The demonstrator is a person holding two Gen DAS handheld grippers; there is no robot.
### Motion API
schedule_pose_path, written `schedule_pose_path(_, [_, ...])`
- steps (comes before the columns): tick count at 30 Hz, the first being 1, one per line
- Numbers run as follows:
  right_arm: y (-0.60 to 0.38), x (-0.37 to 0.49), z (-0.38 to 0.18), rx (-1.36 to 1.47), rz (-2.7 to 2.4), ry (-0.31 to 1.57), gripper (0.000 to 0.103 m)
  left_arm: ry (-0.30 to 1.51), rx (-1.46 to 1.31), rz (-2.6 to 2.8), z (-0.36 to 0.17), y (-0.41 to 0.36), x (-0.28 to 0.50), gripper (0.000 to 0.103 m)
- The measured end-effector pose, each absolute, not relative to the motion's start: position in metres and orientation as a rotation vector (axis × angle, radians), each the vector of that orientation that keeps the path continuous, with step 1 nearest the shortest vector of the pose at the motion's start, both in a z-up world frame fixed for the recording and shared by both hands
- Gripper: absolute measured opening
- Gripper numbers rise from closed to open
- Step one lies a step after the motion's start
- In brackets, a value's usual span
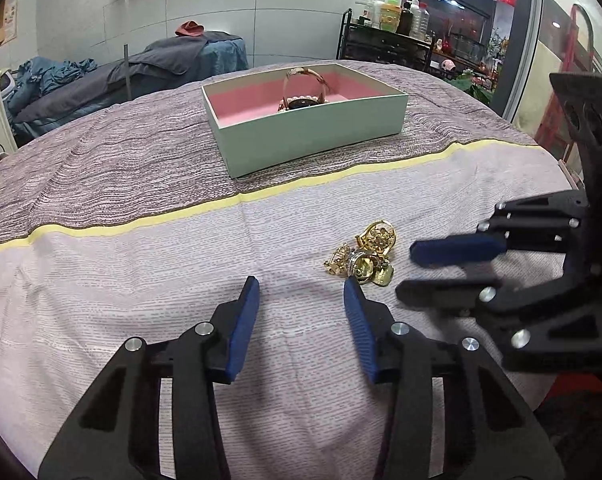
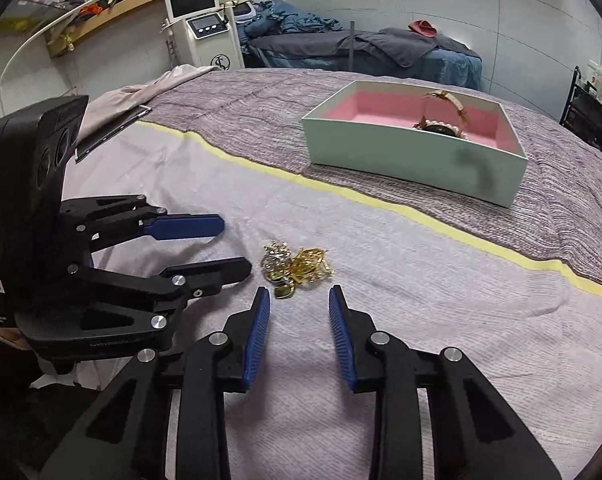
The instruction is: Organize jewelry
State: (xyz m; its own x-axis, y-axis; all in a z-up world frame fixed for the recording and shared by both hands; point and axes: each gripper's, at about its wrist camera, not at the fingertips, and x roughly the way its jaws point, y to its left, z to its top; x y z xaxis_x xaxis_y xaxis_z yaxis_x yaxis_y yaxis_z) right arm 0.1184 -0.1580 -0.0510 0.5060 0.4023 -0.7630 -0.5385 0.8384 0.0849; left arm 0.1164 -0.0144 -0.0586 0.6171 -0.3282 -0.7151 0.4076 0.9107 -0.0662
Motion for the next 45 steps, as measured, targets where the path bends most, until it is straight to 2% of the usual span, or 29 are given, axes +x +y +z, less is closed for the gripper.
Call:
schedule_pose_path(2, [-0.151, 0.117, -0.057, -0.197, 0.573, 0.888, 0.022, 0.804, 0.107, -0.421, -0.060, -0.014, 0.117, 0.040])
schedule_pose_path(8, [-0.132, 0.120, -0.062, -0.277, 0.557, 0.852, 0.020, 0.816, 0.089, -0.407, -0.062, -0.009, 0.122, 0.036])
schedule_pose_path(12, [-0.128, 0.128, -0.062, -0.285, 0.542, 0.846, 0.013, 0.809, 0.089, -0.414, -0.061, -0.010, 0.123, 0.035])
schedule_pose_path(22, [-0.155, 0.139, -0.057, -0.199, 0.523, 0.876, 0.013, 0.786, 0.105, -0.484, -0.051, -0.027, 0.118, 0.035])
schedule_pose_path(24, [-0.164, 0.140, -0.056, -0.189, 0.503, 0.875, 0.013, 0.799, 0.117, -0.494, -0.054, -0.033, 0.119, 0.028])
schedule_pose_path(33, [-0.184, 0.143, -0.055, -0.146, 0.466, 0.878, 0.013, 0.830, 0.032, -0.532, -0.062, -0.045, 0.137, 0.018])
schedule_pose_path(45, [-0.190, 0.141, -0.054, -0.129, 0.452, 0.876, 0.013, 0.812, 0.077, -0.520, -0.059, -0.057, 0.134, 0.018])
